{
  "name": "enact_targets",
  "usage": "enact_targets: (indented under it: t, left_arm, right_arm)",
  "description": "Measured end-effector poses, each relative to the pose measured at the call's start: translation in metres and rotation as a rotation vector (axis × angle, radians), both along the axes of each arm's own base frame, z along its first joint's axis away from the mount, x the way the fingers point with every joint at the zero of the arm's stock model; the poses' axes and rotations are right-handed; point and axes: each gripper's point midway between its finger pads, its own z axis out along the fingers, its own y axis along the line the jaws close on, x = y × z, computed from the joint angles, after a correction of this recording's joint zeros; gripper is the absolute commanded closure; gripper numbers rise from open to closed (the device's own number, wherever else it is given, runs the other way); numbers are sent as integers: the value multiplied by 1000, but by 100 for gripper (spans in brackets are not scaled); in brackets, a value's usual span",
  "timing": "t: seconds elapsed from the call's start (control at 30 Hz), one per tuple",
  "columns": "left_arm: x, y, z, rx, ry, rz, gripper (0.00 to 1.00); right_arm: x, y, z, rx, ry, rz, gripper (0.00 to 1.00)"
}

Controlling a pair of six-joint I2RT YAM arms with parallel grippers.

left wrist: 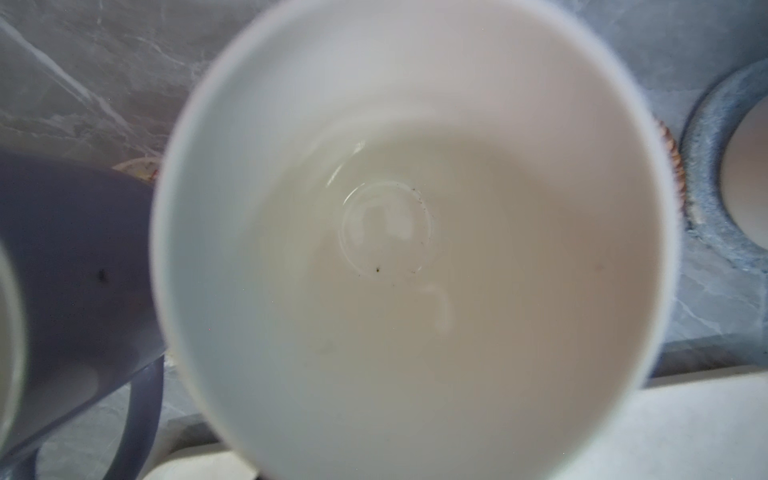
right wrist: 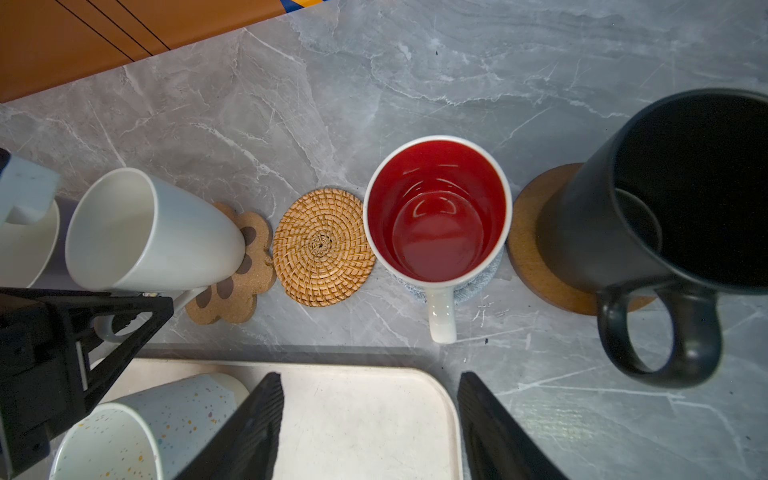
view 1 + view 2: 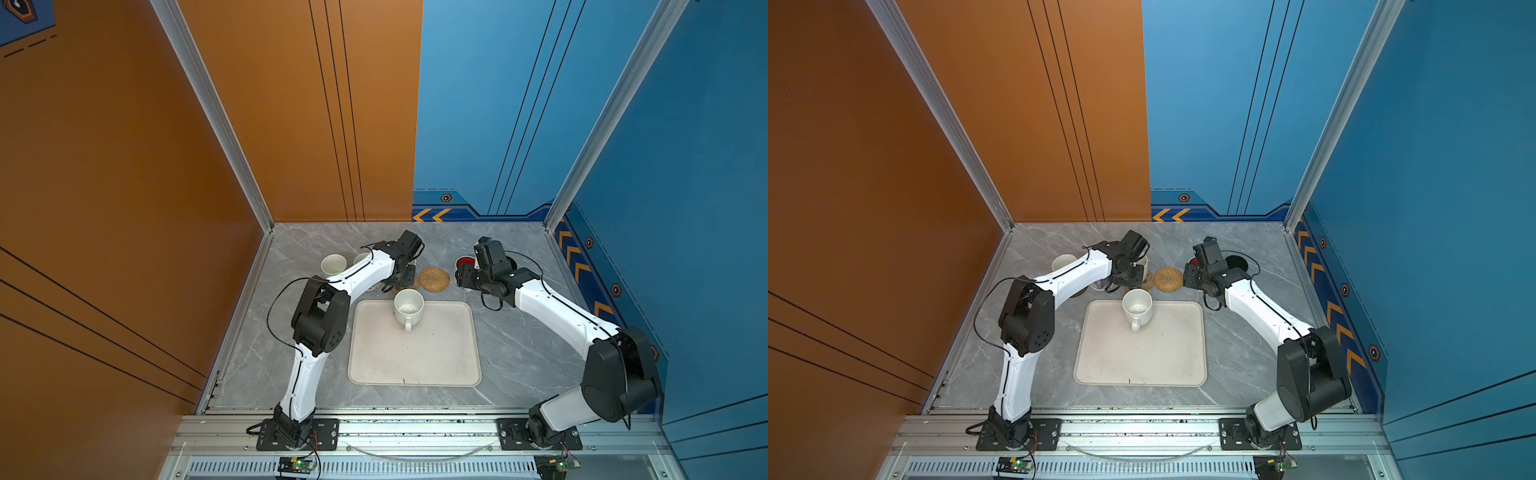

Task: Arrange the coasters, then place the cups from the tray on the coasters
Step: 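Lower the plain white mug onto the paw-shaped cork coaster with the left gripper, then open the left gripper and raise it while the right gripper moves toward the tray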

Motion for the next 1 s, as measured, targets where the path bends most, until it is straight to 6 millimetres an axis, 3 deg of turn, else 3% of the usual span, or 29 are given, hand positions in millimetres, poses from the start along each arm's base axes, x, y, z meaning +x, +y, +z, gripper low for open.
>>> enact_targets:
  t: [0.6, 0.77, 1.0]
  left_arm:
    - [-2, 1, 43, -29, -81, 0, 59]
    - [-4, 0, 69, -52, -130, -3, 58]
    - [-16, -4, 121, -98, -240, -27, 57]
  right_arm:
    - [0, 1, 0, 4, 2, 5, 34]
    - [0, 1, 0, 5, 1, 5, 34]
    - [-1, 1, 6, 10, -12, 6, 34]
